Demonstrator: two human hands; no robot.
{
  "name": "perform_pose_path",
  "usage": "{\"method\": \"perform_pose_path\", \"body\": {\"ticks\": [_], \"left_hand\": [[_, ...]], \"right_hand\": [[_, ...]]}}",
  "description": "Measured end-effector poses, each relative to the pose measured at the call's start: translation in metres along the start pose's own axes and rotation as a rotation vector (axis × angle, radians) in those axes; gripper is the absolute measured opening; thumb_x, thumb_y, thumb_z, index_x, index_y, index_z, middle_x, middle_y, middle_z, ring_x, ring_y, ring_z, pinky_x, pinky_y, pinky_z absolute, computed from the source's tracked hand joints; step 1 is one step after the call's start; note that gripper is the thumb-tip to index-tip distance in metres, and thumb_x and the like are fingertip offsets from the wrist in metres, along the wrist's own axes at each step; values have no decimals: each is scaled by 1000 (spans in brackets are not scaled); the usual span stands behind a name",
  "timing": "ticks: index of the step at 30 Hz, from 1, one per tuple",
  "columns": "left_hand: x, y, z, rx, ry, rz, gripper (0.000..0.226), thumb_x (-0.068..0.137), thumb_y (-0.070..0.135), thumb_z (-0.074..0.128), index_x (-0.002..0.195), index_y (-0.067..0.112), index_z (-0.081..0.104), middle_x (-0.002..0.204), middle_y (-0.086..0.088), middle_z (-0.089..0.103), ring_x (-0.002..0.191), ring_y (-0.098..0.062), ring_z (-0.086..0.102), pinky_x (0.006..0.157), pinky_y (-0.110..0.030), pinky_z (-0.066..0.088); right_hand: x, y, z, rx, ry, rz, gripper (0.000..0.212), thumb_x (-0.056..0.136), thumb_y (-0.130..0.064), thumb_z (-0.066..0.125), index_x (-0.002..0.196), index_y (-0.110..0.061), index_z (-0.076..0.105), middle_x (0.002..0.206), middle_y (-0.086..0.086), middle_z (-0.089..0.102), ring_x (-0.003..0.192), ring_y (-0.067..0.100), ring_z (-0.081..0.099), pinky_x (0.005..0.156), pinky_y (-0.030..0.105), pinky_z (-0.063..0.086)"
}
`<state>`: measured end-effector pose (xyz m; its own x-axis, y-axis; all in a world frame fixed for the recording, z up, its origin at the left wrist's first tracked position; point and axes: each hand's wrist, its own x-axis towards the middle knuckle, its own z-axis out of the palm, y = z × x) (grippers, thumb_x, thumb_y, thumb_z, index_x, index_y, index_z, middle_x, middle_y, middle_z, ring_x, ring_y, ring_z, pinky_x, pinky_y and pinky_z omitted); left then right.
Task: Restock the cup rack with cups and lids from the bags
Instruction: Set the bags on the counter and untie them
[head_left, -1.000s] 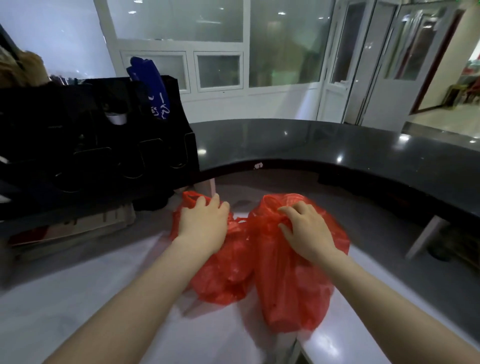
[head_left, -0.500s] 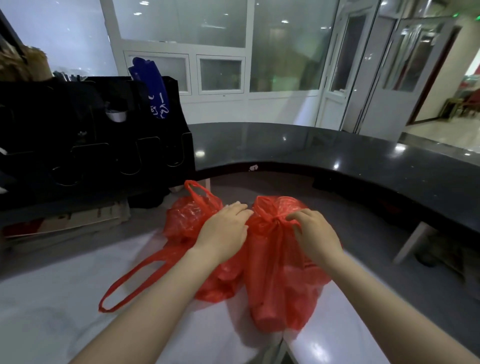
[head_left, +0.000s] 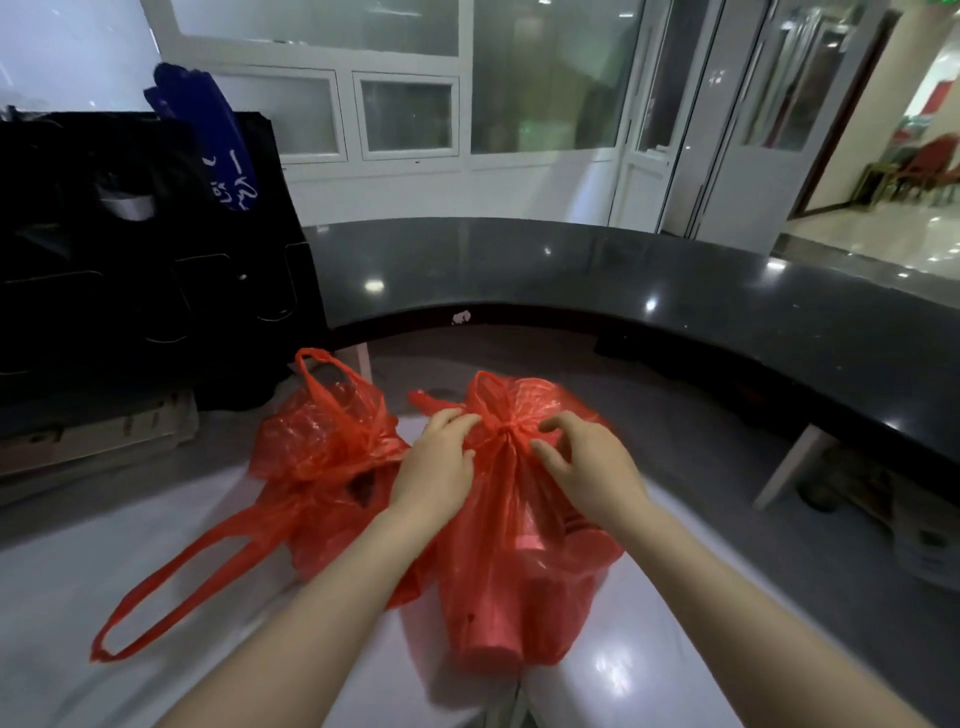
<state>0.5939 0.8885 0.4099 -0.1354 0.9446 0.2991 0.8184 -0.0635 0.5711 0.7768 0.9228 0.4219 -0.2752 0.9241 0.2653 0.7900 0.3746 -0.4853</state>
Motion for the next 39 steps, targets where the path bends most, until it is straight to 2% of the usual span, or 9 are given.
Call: {"method": "perform_pose_path", "body": {"ticks": [4, 9, 19, 24, 26, 29, 33, 35, 39], "left_hand": [[18, -2, 7, -43, -120, 24, 54, 90, 10, 57, 141, 20, 42, 150, 0, 35, 122, -21, 51, 104, -35, 39], [33, 2, 16, -382, -133, -98, 59, 85, 17, 63, 138, 24, 39, 120, -3, 60, 107, -16, 58, 97, -31, 45], [41, 5, 7, -773, -90, -46, 55, 74, -12, 66, 114, 22, 47, 76, -3, 59, 73, -10, 59, 71, -19, 47], [46, -2, 1, -793, -203, 18, 45, 76, -11, 64, 99, 27, 55, 71, 5, 58, 66, -3, 55, 62, -18, 46], [46, -4, 1, -811, -199, 24, 46, 75, -15, 61, 99, 24, 57, 73, 2, 58, 67, -4, 56, 63, -18, 47], [45, -7, 0, -814, -140, -26, 45, 74, -15, 62, 99, 22, 58, 76, -1, 59, 71, -7, 57, 68, -20, 48], [43, -9, -2, -671, -64, -70, 30, 77, 2, 71, 96, 25, 64, 70, 8, 63, 65, -1, 60, 69, -18, 49], [41, -6, -1, -592, -38, -92, 24, 77, 12, 75, 93, 27, 64, 69, 9, 63, 62, -1, 59, 67, -22, 51], [36, -2, 1, -460, 30, -50, 21, 75, 32, 77, 89, 30, 62, 83, 10, 64, 74, -3, 60, 71, -24, 50]], "right_hand": [[3, -1, 4, -66, -48, 3, 35, 84, -42, 66, 115, -26, 65, 106, -4, 53, 104, 17, 49, 90, 33, 43], [9, 1, 1, -18, 12, 20, 19, 80, -22, 72, 99, -24, 73, 98, -7, 64, 98, 16, 59, 84, 24, 41], [21, -2, -4, 108, 141, 73, 18, 95, -29, 54, 104, -25, 69, 98, -7, 71, 95, 14, 64, 82, 30, 48], [45, -16, -1, 174, -91, 74, 67, 85, -19, 66, 145, -21, 37, 137, -2, 51, 127, 16, 45, 106, 33, 37], [52, -21, 1, 265, -126, 61, 60, 82, -13, 68, 138, -22, 47, 125, -5, 59, 117, 12, 54, 98, 23, 43], [53, -23, -1, 257, 17, 66, 21, 81, -8, 67, 96, -21, 72, 86, -14, 68, 83, 5, 64, 73, 11, 46], [49, -14, -14, 331, 200, 174, 24, 81, 0, 61, 85, -20, 74, 71, -13, 68, 58, 1, 64, 61, 12, 48], [48, -11, -20, 308, 252, 226, 19, 82, -7, 63, 85, -21, 74, 69, -16, 66, 60, -1, 63, 62, 11, 45], [44, -7, -21, 400, 155, 346, 15, 84, -16, 61, 69, -15, 65, 55, -2, 66, 50, 8, 63, 58, 27, 50]]}}
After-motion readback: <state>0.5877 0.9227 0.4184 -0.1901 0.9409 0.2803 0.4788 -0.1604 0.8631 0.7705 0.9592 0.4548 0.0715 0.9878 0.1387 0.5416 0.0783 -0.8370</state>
